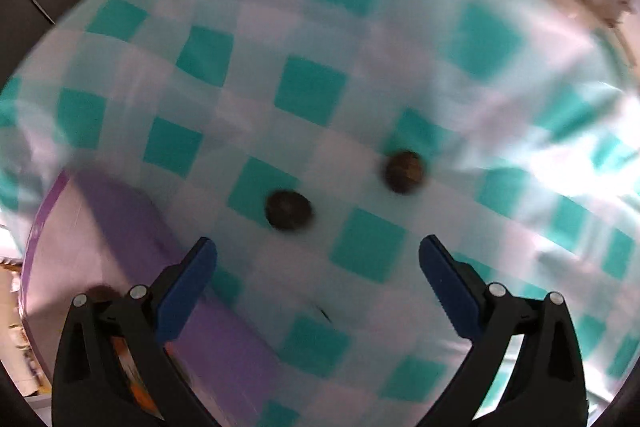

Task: Organize fruits
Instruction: 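Grasp a dark dried fruit with the left tool while the right tool grasps another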

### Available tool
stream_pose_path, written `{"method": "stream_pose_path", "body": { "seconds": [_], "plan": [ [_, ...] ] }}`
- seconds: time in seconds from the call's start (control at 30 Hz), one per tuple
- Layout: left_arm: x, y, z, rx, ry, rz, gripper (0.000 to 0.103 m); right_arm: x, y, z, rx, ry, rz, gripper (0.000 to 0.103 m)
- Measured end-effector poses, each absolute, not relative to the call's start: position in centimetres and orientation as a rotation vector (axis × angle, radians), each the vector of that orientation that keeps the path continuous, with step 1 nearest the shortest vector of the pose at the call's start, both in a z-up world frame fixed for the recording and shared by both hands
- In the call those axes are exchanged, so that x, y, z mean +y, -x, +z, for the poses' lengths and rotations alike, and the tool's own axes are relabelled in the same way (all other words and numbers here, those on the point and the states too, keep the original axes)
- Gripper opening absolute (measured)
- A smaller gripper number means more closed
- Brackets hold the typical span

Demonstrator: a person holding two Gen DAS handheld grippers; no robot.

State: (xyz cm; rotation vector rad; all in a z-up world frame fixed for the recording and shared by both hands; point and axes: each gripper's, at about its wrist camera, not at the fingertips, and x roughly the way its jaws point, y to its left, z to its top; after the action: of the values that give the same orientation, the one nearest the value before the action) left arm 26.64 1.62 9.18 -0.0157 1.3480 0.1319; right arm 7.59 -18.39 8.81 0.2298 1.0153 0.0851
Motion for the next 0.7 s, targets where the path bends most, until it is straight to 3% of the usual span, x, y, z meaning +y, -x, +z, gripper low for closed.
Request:
{"method": "stream_pose_path", "body": {
  "seconds": [0.17, 0.27, 0.37, 0.4, 0.7],
  "plan": [
    [4.3, -31.4, 3.2, 1.533, 0.060, 0.120, 0.084, -15.0, -14.8, 6.8, 1.043, -0.228, 0.061, 0.086],
    [5.0, -31.9, 0.9, 1.611, 0.098, 0.100, 0.060, -13.3, -18.0, 5.7, 1.057, -0.195, 0.063, 0.086],
    [5.5, -32.1, 0.5, 1.632, 0.121, 0.077, 0.050, -11.9, -21.1, 4.4, 1.067, -0.151, 0.075, 0.085],
    [5.7, -32.2, 0.7, 1.629, 0.123, 0.077, 0.038, -11.3, -22.2, 3.9, 1.070, -0.144, 0.085, 0.083],
    [10.1, -34.8, 6.2, 1.502, 0.254, -0.042, 0.038, -6.8, -27.4, 1.1, 1.080, -0.052, 0.161, 0.075]
  ]
}}
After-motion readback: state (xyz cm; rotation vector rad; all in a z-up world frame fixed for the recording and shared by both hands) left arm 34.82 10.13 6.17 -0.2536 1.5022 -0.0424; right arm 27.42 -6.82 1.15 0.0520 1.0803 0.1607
